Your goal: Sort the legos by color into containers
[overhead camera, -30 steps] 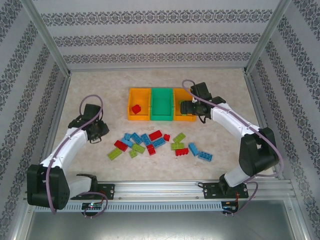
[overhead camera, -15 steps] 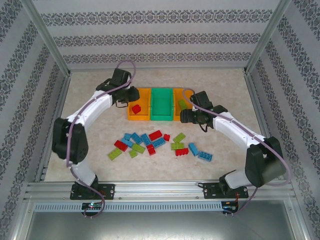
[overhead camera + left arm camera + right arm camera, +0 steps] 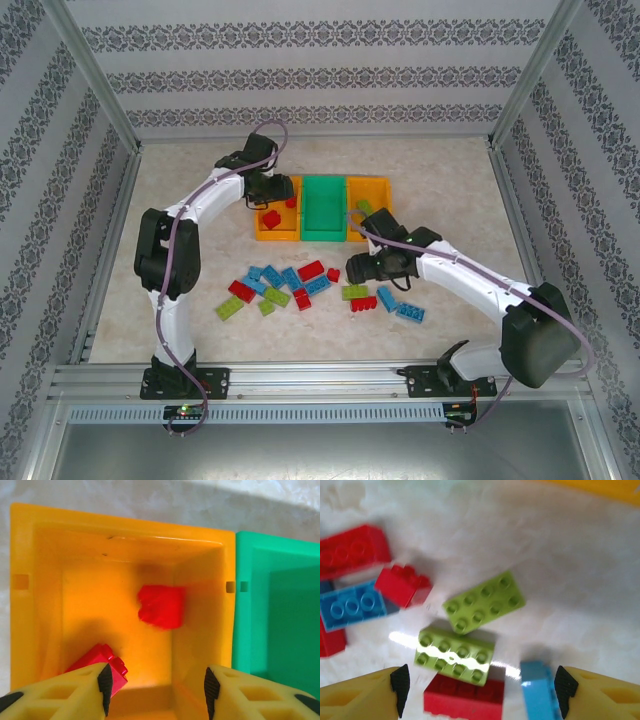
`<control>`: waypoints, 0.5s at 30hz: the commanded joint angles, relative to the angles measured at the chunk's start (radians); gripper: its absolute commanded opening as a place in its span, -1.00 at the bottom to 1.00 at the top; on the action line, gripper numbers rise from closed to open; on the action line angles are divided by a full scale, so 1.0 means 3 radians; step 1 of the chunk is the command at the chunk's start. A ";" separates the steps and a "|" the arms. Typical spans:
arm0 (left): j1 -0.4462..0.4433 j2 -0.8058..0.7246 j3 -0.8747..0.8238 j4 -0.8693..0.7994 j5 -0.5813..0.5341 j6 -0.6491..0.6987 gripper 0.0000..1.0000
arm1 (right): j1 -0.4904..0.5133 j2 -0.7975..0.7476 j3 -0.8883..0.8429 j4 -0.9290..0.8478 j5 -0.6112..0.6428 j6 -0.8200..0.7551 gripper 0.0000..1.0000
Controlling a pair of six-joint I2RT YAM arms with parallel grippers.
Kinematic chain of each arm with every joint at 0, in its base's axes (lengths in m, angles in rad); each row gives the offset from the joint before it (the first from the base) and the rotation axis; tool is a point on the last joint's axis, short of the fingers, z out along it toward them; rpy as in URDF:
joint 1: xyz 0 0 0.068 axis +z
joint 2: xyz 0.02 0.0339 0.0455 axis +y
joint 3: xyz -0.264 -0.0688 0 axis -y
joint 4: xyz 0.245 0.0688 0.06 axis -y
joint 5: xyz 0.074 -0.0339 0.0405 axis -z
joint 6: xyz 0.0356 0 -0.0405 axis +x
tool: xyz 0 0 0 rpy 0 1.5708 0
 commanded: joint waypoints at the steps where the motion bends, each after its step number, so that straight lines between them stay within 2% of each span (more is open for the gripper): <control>1: -0.0080 -0.0052 0.0019 -0.0102 0.0028 0.0057 0.17 | 0.0168 -0.0052 -0.0042 -0.0334 0.0038 0.0413 0.59; 7: -0.0140 -0.0256 -0.0219 0.0037 -0.0007 0.0042 0.35 | 0.0506 -0.0116 -0.0191 -0.0390 0.0197 0.0879 0.64; 15: -0.0147 -0.0567 -0.0479 0.0171 -0.0040 0.0094 0.54 | 0.0655 0.0039 -0.0264 -0.0322 0.0258 0.1063 0.69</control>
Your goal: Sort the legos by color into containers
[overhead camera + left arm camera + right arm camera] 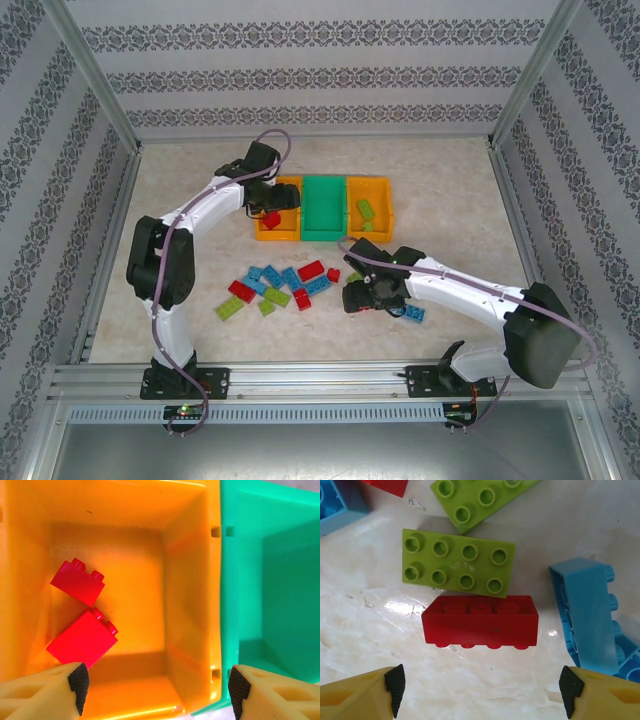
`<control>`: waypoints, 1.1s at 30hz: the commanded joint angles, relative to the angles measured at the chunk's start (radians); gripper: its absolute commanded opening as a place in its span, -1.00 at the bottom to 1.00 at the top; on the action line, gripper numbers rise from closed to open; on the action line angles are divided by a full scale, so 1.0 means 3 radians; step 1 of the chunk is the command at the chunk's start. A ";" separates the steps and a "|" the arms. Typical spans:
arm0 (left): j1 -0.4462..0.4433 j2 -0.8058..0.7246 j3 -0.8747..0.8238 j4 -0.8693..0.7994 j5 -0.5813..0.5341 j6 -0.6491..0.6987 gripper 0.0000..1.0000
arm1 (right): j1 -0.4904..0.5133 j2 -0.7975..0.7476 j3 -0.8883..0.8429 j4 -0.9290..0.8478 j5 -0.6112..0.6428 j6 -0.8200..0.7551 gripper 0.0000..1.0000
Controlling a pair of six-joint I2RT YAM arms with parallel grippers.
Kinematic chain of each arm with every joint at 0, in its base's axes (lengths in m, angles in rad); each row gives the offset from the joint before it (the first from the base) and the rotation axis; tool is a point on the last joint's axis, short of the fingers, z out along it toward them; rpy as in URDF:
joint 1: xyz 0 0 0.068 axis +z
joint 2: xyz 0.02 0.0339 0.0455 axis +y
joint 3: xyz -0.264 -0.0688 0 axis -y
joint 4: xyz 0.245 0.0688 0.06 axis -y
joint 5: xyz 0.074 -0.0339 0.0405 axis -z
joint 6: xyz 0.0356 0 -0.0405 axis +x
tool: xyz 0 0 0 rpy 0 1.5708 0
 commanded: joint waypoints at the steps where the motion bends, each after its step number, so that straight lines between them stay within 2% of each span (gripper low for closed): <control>1: -0.0037 -0.0234 -0.0102 0.0141 -0.0049 0.0086 0.55 | 0.0069 0.0106 0.0004 -0.0020 0.0139 0.0178 0.69; 13: -0.0035 -0.0470 -0.0395 0.0135 -0.0234 0.0120 0.60 | 0.0111 0.0467 0.0078 0.0085 0.0290 0.0044 0.69; 24: -0.0034 -0.0624 -0.0486 0.0121 -0.0340 0.0105 0.63 | 0.0111 0.0729 0.0147 0.0201 0.0350 -0.0086 0.51; 33: -0.0032 -0.0714 -0.0551 0.0066 -0.0455 0.0120 0.65 | 0.0141 0.0595 0.0234 0.0163 0.0294 -0.0124 0.05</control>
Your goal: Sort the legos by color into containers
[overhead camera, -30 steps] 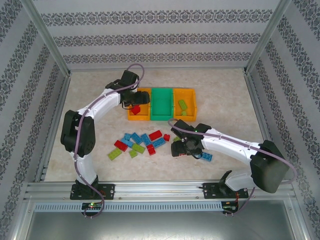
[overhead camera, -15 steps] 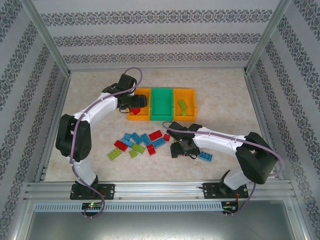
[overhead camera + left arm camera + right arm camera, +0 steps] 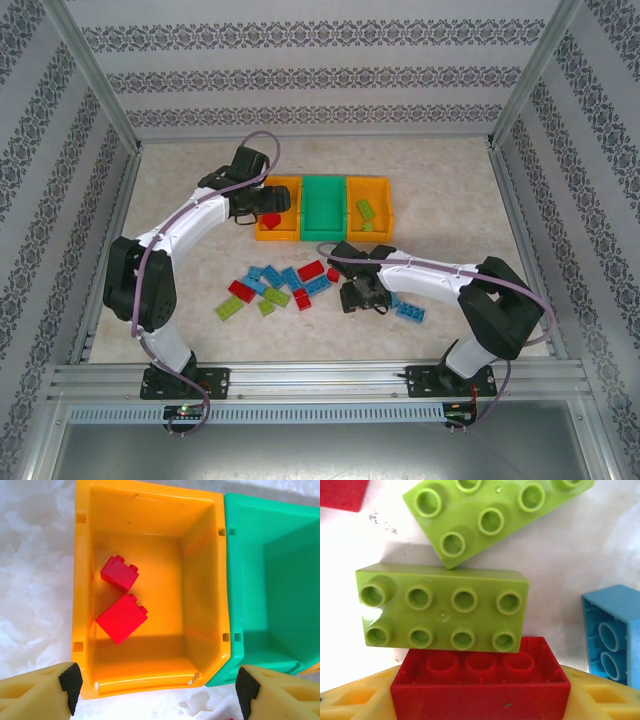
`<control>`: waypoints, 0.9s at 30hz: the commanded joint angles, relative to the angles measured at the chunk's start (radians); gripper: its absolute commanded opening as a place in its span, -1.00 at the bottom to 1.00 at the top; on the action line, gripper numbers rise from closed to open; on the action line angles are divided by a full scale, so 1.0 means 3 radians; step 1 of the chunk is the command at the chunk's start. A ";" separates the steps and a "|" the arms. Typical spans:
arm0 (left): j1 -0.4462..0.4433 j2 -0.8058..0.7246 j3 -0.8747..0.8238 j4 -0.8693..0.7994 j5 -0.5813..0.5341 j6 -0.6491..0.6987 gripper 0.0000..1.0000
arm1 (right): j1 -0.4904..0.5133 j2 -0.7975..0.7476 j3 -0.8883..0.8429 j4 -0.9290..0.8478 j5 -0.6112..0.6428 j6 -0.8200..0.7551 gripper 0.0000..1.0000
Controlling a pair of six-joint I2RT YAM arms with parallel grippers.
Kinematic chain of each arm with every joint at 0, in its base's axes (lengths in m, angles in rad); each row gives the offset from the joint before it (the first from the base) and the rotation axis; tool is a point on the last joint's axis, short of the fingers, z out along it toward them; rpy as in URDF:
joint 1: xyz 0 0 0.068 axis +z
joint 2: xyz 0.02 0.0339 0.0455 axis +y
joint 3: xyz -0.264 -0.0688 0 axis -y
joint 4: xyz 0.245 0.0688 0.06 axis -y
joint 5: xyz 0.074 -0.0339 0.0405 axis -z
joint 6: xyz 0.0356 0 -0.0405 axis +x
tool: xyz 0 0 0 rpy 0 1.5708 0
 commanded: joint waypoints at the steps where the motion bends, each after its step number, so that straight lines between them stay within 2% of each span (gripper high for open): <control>1: -0.0031 -0.0140 -0.0093 -0.0045 -0.0142 0.0071 0.65 | 0.0049 -0.0198 0.0073 -0.0024 -0.0027 -0.0047 0.03; 6: -0.0029 -0.0239 -0.0222 -0.0081 -0.0269 0.0114 0.68 | -0.0043 -0.0549 0.0158 0.0155 -0.0218 -0.0200 0.01; 11: -0.0031 -0.0375 -0.0382 -0.0081 -0.0360 0.0106 0.71 | -0.0261 -0.0506 0.0471 0.0640 -0.0649 -0.0332 0.05; 14: -0.0027 -0.0496 -0.0547 -0.0086 -0.0456 0.0079 0.77 | -0.0390 -0.0230 0.0669 0.1104 -0.1018 -0.0239 0.03; 18: -0.0003 -0.0703 -0.0831 -0.0130 -0.0571 0.0078 0.84 | -0.0501 0.0249 0.1151 0.1410 -0.1202 -0.0127 0.02; 27: 0.0006 -0.1009 -0.1313 -0.0172 -0.0625 0.0142 0.88 | -0.0712 0.1320 0.2341 0.1385 -0.1498 0.0138 0.01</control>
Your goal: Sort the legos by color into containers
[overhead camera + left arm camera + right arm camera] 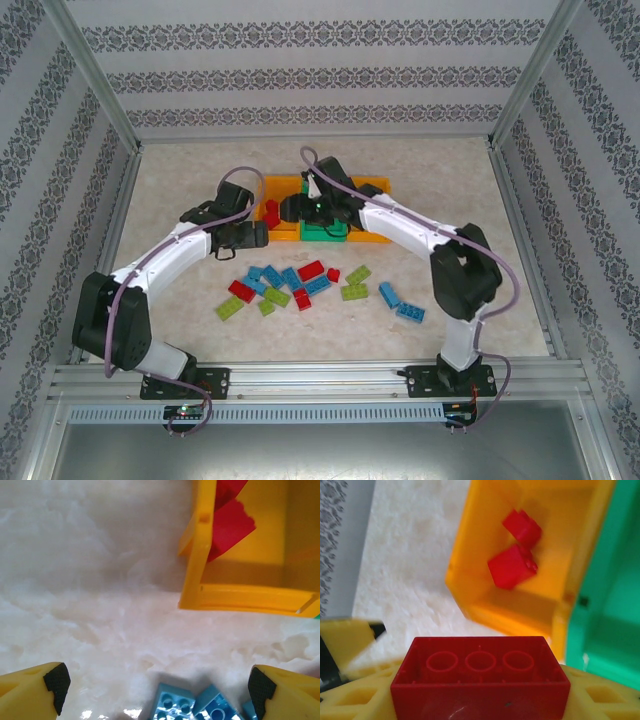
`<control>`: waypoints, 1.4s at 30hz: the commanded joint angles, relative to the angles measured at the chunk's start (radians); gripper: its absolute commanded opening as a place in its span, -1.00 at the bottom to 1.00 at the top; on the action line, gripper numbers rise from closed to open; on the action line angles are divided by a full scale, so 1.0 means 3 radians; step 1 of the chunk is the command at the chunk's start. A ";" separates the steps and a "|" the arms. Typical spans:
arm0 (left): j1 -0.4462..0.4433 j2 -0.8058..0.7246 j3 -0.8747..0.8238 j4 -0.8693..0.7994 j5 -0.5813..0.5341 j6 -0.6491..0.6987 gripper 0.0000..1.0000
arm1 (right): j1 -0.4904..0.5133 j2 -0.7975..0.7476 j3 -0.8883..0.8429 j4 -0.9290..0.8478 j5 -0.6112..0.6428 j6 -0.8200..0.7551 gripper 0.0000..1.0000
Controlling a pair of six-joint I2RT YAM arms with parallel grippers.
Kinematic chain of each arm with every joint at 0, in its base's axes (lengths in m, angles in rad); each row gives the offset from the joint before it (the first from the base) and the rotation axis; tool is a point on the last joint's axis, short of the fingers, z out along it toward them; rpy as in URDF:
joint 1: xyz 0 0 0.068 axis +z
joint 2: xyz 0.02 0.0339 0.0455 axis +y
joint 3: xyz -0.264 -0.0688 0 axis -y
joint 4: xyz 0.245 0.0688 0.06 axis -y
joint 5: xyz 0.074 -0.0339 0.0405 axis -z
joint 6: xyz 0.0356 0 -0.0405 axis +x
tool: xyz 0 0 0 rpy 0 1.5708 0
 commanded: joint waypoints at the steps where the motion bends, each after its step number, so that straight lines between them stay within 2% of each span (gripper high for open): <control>1: 0.0000 -0.0142 -0.0123 -0.0098 -0.0055 0.0116 0.88 | -0.0085 0.0277 0.0344 0.0010 -0.0180 0.0186 0.01; 7: -0.0005 -0.0267 -0.0349 -0.0050 0.0169 0.0226 0.86 | -0.0186 0.0672 0.0784 -0.0064 -0.0228 0.0311 0.09; 12: -0.0021 -0.0292 -0.0471 0.0027 0.0323 0.0240 0.86 | -0.0229 0.0897 0.1049 -0.0187 -0.0309 0.0333 0.28; 16: -0.0053 -0.0301 -0.0522 0.0058 0.0395 0.0251 0.86 | -0.0240 0.0926 0.1056 -0.0186 -0.0332 0.0344 0.44; 19: -0.0069 -0.0310 -0.0561 0.0018 0.0322 0.0238 0.86 | -0.0241 0.0911 0.1040 -0.0150 -0.0380 0.0346 0.49; 22: -0.0086 -0.0352 -0.0633 0.0055 0.0413 0.0256 0.83 | -0.0232 0.0888 0.1021 -0.0131 -0.0386 0.0344 0.54; 25: -0.0138 -0.0394 -0.0653 0.0060 0.0475 0.0288 0.80 | -0.0235 0.0876 0.1027 -0.0137 -0.0401 0.0331 0.57; 34: -0.0552 -0.0353 -0.0694 -0.0119 0.0285 0.0425 0.79 | -0.0249 0.0772 0.0957 -0.0087 -0.0440 0.0328 0.61; 42: -0.0605 -0.0377 -0.0695 -0.0217 0.0266 0.0536 0.78 | -0.0335 0.0546 0.0707 -0.0024 -0.0441 0.0333 0.59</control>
